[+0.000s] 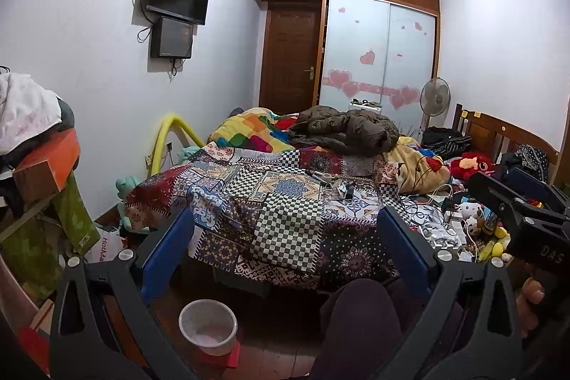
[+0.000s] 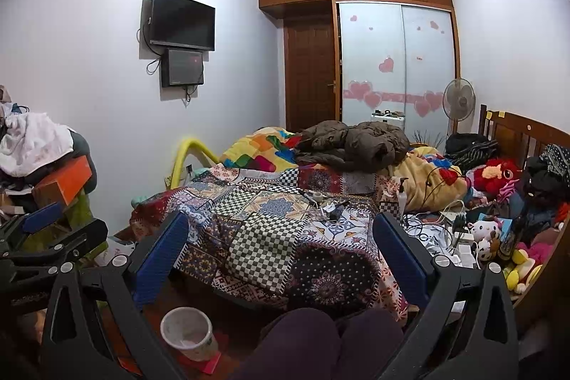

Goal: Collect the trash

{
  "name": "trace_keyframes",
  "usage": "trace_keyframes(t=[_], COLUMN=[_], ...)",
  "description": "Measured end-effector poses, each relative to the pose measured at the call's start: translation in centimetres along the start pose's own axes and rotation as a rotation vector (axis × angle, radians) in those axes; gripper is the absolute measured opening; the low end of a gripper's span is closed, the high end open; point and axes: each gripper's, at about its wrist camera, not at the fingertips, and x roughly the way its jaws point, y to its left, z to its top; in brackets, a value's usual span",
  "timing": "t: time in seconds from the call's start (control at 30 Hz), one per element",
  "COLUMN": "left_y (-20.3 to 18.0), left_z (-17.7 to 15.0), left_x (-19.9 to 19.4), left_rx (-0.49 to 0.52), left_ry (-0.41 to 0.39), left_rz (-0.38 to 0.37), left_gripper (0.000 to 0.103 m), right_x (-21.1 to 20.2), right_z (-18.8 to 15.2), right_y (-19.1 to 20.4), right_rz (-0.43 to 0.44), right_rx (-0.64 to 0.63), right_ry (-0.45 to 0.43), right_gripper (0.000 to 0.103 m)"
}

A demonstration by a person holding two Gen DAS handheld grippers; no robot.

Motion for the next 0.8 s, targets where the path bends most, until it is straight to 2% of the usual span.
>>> trace_keyframes(t=[0.8], left_y=[0.37], left_z=[-0.21], left_x=[0.05], left_rx=[-0.006], left_ry=[0.003], left_rz=[0.007], left_gripper=[0.103], right_x=[-0.10], right_z=[0.31], right_y=[0.66], right_rz=[0.001], right_rx=[-0.010], right_ry=[0.000], right_gripper=[0.103])
